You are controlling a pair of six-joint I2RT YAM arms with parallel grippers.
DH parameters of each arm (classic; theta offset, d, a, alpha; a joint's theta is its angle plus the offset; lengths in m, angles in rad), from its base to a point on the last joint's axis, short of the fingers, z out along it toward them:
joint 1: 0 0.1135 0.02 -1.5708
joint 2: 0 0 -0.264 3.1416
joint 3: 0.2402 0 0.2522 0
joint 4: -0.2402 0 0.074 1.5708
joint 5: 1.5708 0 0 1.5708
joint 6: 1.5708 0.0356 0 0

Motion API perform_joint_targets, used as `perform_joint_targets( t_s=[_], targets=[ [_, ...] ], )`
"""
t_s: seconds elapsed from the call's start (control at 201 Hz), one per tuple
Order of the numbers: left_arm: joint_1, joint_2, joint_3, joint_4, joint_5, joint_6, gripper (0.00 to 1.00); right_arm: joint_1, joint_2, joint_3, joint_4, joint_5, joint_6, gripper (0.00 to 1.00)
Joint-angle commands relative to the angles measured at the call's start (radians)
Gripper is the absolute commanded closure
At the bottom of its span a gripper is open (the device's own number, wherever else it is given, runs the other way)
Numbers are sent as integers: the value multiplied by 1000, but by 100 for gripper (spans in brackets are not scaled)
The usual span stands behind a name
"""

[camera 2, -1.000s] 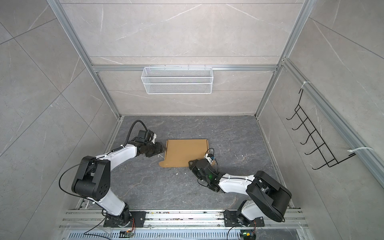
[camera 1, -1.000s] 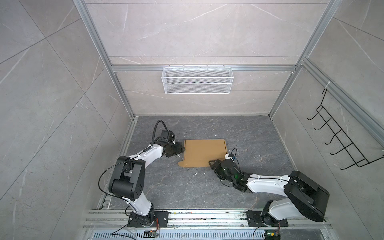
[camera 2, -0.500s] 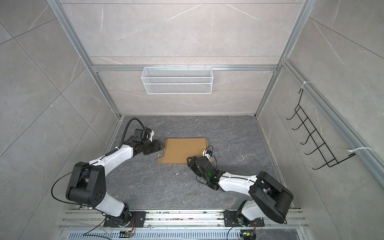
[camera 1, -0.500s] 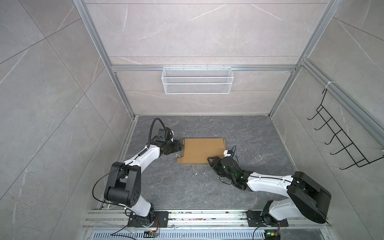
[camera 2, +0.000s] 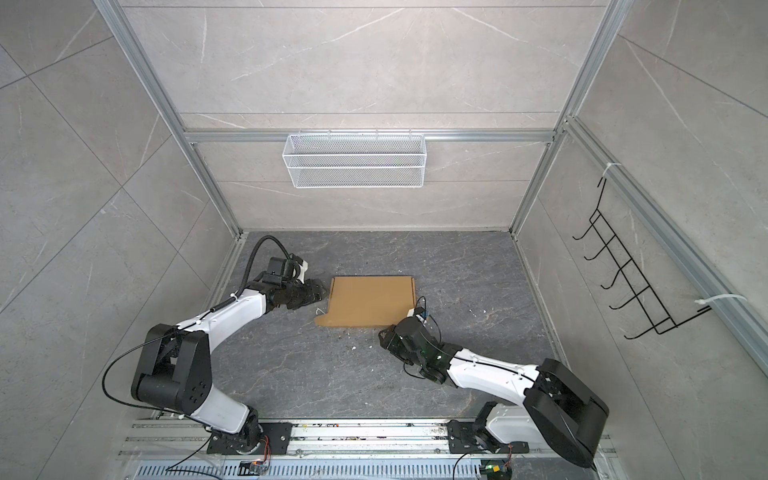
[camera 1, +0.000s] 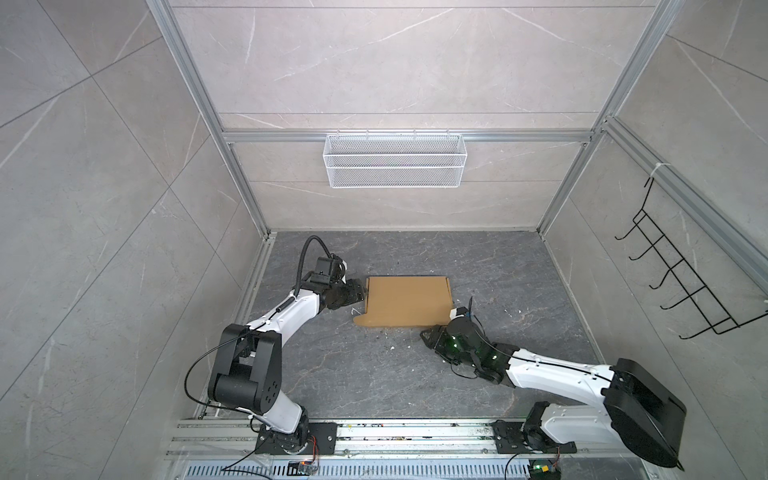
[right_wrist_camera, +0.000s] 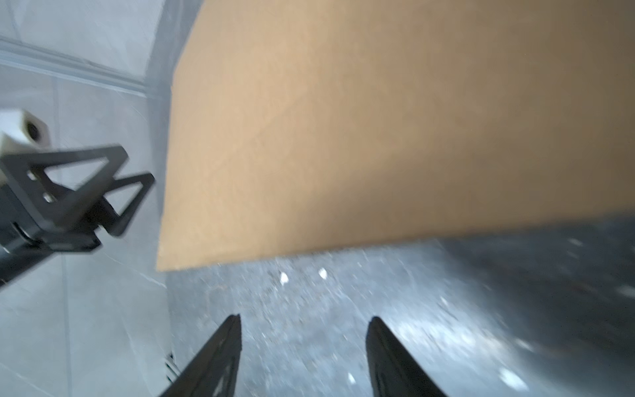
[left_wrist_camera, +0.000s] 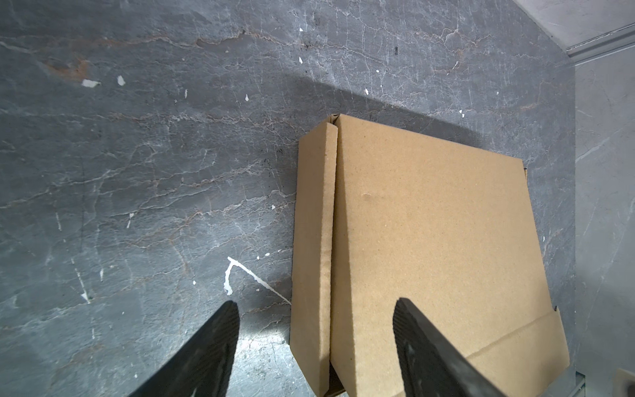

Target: Fold the paper box

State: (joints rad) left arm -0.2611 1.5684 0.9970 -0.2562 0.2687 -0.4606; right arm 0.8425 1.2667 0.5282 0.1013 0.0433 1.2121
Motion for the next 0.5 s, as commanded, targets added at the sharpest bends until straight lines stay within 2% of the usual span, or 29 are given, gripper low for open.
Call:
perform_joint_targets(
  t_s=[0.0, 0.154, 0.244, 0.333, 0.493],
  targets=[
    [5, 12, -8, 31, 23, 0, 27, 3, -64, 78, -279, -41, -199, 39],
    [6, 16, -5, 41, 23, -9, 27, 2, -63, 273, -553, -55, -446, 38],
    [5, 13, 0, 32, 13, 3, 27, -11, -1, 439, -729, -62, -582, 37],
    [5, 6, -1, 26, 5, 20, 27, -24, 69, 602, -872, -21, -706, 36],
    [3, -1, -2, 25, -18, 46, 25, -160, 196, 798, -993, -12, -871, 36]
  ],
)
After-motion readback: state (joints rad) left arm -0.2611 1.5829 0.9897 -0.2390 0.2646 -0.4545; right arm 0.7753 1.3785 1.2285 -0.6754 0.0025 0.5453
